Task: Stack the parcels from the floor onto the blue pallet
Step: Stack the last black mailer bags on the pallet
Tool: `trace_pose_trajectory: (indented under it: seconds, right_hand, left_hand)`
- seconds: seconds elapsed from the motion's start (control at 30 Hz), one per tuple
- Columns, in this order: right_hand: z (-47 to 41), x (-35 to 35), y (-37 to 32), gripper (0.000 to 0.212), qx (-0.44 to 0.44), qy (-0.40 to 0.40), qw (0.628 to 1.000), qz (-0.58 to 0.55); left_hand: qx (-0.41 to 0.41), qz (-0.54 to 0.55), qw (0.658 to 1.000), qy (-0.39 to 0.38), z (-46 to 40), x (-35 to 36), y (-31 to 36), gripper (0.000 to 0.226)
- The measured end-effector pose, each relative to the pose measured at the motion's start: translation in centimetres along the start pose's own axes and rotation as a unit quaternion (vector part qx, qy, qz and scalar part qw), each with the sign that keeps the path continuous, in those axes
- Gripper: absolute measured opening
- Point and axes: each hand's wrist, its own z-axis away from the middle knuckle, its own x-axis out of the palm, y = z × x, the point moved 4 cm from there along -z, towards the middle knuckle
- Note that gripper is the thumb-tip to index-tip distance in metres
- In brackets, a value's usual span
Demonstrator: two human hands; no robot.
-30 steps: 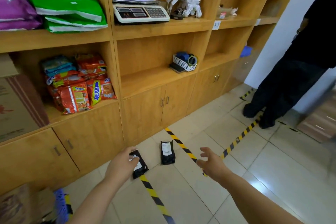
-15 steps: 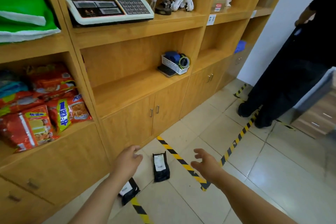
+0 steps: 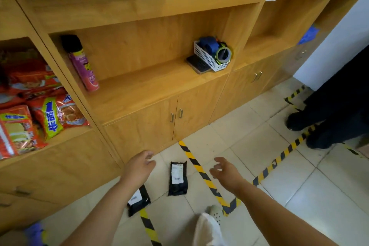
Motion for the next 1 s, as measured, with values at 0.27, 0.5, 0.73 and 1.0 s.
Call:
trace_pose_trajectory:
  seconds: [0.27, 0.5, 0.73, 1.0]
  right_hand:
    - [-12.3, -5.5, 0.3, 0.047, -0.033, -0.119, 0.988, 0.093]
    - [-22.6, -3.5, 3.7, 0.043, -0.022, -0.192, 0.964, 0.181]
    - [-32.6, 6.3, 10.8, 0.045, 0.021, -0.257, 0.943, 0.211]
    - [-45.3, 19.7, 21.4, 0.045, 0.077, -0.259, 0.942, 0.198]
  left_hand:
    - [-0.123, 0.060, 0.988, 0.071, -5.6, 6.8, 1.6, 0.037]
    - [-0.220, 0.129, 0.960, 0.115, -10.6, 14.1, -2.0, 0.035]
    - [-0.277, 0.168, 0.941, 0.099, -17.8, 22.2, -12.0, 0.034]
    - [-0.294, 0.147, 0.937, 0.118, -26.2, 29.5, -24.1, 0.033]
